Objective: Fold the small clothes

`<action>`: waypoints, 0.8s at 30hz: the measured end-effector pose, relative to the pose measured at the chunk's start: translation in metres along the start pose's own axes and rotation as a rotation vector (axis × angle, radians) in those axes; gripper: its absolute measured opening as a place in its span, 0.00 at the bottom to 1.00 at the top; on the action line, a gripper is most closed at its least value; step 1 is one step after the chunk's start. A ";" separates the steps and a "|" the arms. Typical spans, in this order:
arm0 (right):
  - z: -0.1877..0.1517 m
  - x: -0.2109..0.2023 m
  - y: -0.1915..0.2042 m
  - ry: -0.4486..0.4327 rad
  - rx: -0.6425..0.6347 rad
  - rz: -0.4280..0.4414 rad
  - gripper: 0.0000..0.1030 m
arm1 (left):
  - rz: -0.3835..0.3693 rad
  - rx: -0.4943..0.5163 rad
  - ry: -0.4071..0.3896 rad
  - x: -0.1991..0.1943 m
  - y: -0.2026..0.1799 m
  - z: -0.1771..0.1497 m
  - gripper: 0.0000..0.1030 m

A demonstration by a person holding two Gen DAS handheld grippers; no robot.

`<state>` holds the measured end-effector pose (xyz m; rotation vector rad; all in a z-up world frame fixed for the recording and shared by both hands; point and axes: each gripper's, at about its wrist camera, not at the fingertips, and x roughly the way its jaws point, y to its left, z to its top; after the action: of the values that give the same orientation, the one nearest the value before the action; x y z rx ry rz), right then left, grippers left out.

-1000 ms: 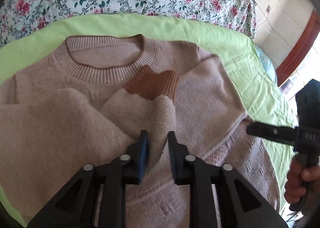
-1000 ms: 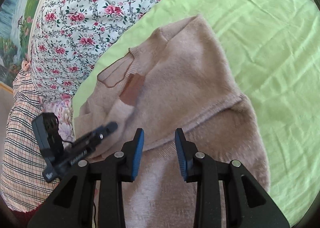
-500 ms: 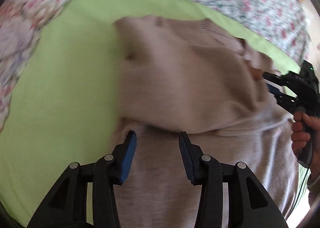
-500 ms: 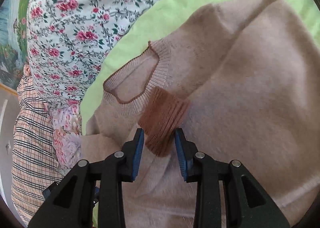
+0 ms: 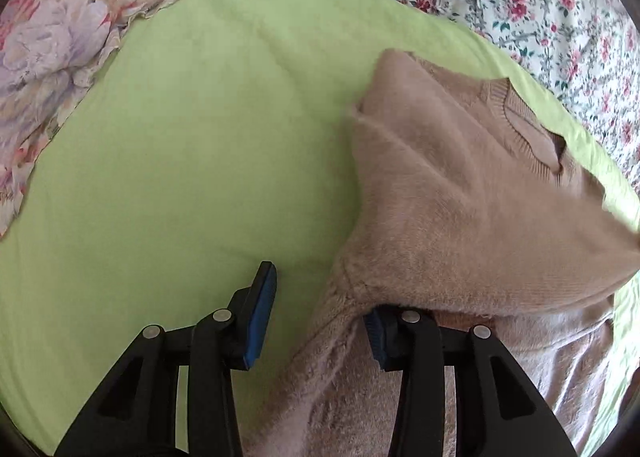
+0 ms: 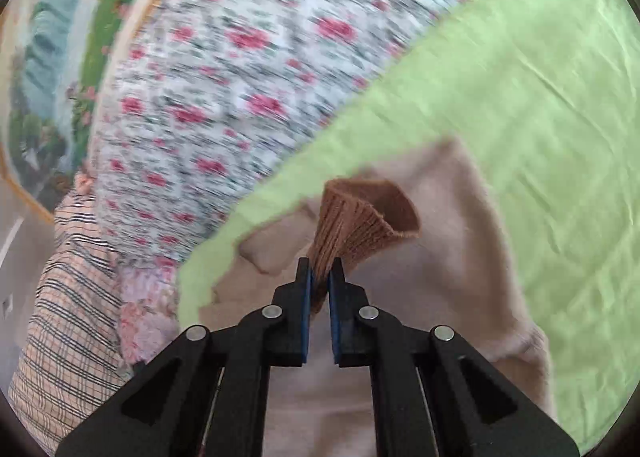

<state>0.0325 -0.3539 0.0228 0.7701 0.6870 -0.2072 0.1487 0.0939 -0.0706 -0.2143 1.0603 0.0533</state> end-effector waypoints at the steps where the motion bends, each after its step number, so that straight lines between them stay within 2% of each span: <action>1: -0.005 0.004 -0.005 0.018 -0.011 -0.025 0.09 | 0.004 0.003 -0.001 0.000 0.000 -0.002 0.42; 5: -0.017 0.009 -0.014 0.033 -0.044 -0.068 0.09 | -0.012 -0.041 -0.005 -0.008 0.008 -0.004 0.41; 8: -0.022 0.026 -0.029 0.181 0.022 -0.161 0.11 | -0.014 -0.048 0.002 -0.008 0.019 -0.011 0.41; 10: -0.023 0.013 -0.025 0.158 0.024 -0.162 0.12 | -0.029 -0.050 -0.002 -0.009 0.022 -0.012 0.41; 12: -0.023 -0.002 -0.008 0.113 -0.050 -0.207 0.20 | -0.035 -0.048 -0.001 -0.009 0.022 -0.011 0.42; 14: -0.020 -0.010 0.016 0.084 -0.116 -0.155 0.24 | -0.045 -0.043 -0.004 -0.010 0.027 -0.013 0.42; 16: -0.015 0.002 0.039 0.124 -0.170 -0.066 0.32 | -0.040 -0.020 -0.014 -0.009 0.022 -0.014 0.42; 18: -0.010 0.035 0.070 0.212 -0.220 0.036 0.45 | -0.030 0.004 -0.025 -0.009 0.019 -0.017 0.42; 20: -0.011 0.071 0.101 0.285 -0.280 0.125 0.46 | -0.040 0.001 -0.030 -0.009 0.020 -0.018 0.42; 24: -0.021 0.154 0.171 0.446 -0.414 0.265 0.58 | -0.089 -0.023 -0.034 -0.006 0.026 -0.017 0.43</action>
<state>0.2106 -0.2065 0.0108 0.5005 0.9987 0.3520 0.1268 0.1165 -0.0771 -0.2802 1.0158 -0.0115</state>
